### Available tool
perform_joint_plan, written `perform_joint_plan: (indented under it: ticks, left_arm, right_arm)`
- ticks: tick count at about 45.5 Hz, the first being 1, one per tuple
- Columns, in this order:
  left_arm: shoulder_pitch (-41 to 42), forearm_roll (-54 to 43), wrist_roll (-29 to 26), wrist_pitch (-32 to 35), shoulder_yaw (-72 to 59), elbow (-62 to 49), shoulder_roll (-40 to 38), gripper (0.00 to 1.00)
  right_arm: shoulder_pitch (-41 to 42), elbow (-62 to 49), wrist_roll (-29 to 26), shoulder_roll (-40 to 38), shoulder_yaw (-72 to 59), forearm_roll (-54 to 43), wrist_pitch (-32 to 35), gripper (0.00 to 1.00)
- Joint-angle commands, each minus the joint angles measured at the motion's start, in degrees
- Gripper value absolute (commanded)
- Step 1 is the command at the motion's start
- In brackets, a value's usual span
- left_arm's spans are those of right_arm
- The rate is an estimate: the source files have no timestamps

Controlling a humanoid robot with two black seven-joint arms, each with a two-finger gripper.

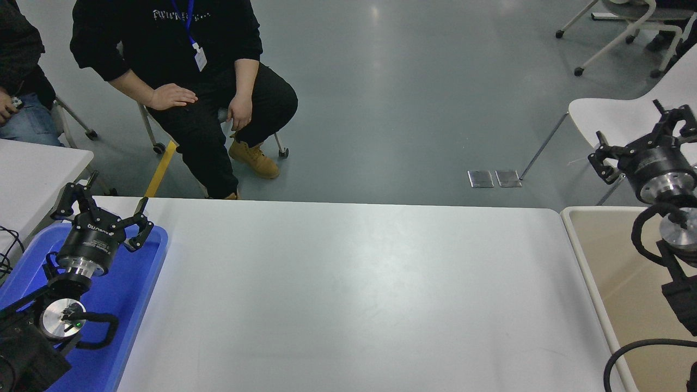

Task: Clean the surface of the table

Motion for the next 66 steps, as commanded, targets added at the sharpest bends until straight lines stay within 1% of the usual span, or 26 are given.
perform_joint_plan:
  ticks: [1,26,32,38,43,51,56,66]
  left_arm:
    - [0.00,0.00,0.00,0.00,-0.03,0.00,-0.03,1.00]
    - [0.00,0.08,0.00,0.00,0.06,0.00,-0.03,1.00]
    - [0.00,0.00,0.00,0.00,-0.03,0.00,-0.03,1.00]
    - [0.00,0.00,0.00,0.00,0.06,0.00,-0.03,1.00]
    - [0.00,0.00,0.00,0.00,-0.02,0.00,0.06,1.00]
    - [0.00,0.00,0.00,0.00,-0.03,0.00,-0.03,1.00]
    - [0.00,0.00,0.00,0.00,0.06,0.00,0.06,1.00]
    - [0.00,0.00,0.00,0.00,-0.03,0.00,0.06,1.00]
  right_arm:
    - [-5.32,1.35,1.56,4.47,2.05,-0.07,1.49,0.98]
    - [-6.47,1.18,2.26,5.00,1.17,-0.33,2.72,0.98]
    - [-6.56,1.09,2.35,5.09,0.91,-3.92,3.42,0.98]
    - [-6.65,0.21,5.07,5.27,0.73,-9.55,3.33,0.98]
    - [-6.65,-0.23,6.30,5.79,0.64,-12.02,3.16,0.98]
    - [-6.73,-0.23,6.65,6.50,0.38,-12.28,3.24,0.98]
    - [-7.17,-0.05,8.67,6.67,-0.23,-12.28,3.33,0.98]
    - [-7.17,-0.05,8.85,6.59,-1.91,-12.28,3.33,0.98]
